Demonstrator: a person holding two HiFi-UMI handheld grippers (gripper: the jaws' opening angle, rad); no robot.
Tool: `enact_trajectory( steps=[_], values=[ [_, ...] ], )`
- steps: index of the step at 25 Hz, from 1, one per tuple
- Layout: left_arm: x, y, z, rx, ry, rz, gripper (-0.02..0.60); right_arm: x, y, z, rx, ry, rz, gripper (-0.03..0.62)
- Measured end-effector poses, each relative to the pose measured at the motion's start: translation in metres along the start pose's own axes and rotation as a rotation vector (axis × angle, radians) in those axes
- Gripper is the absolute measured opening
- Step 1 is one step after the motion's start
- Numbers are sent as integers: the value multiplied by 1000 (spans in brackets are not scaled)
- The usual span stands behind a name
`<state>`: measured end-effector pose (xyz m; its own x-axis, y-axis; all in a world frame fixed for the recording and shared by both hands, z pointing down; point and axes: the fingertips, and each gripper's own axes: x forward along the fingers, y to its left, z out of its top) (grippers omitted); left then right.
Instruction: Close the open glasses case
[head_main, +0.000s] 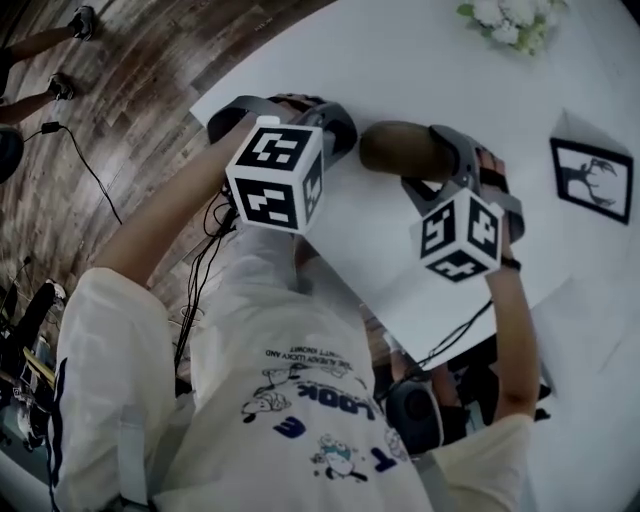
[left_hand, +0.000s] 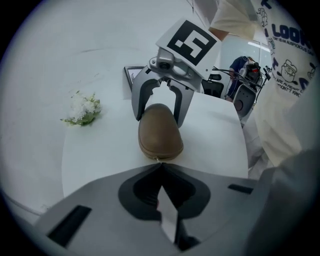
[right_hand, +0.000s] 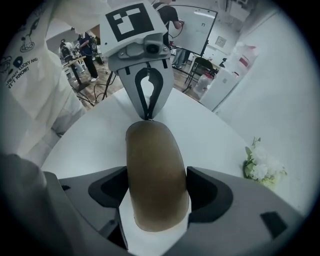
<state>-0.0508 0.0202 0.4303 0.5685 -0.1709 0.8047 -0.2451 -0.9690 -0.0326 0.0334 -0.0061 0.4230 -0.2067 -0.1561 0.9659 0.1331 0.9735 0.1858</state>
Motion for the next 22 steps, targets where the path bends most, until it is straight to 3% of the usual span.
enact_trajectory(
  steps=[5, 8, 9, 12, 14, 16, 18, 20, 22],
  values=[
    [-1, -17, 2, 9, 10, -22, 0, 2, 2, -1, 9, -1, -11, 353],
    [3, -60, 11, -11, -18, -140, -2, 5, -11, 1, 161, -58, -25, 353],
    [6, -74, 16, -24, -34, -141, -2, 5, -15, 2, 207, -70, -17, 351],
    [7, -85, 22, -166, -99, -56, -2, 3, -16, 2, 212, -66, -26, 351],
    [-1, -64, 15, -299, -132, 33, -2, 3, -14, 3, 185, -68, -59, 351],
    [-9, -35, 3, -355, -124, 137, -2, 3, -10, 3, 140, -52, -71, 351],
    [-12, -12, -4, -327, -95, 195, 0, 3, -4, -1, 102, -29, -65, 351],
    [-10, 0, -5, -274, -62, 191, 91, 1, -1, -4, 92, -17, -59, 351],
    [-6, 4, -4, -220, -38, 167, 121, 1, 0, -4, 91, -13, -59, 351]
  ],
)
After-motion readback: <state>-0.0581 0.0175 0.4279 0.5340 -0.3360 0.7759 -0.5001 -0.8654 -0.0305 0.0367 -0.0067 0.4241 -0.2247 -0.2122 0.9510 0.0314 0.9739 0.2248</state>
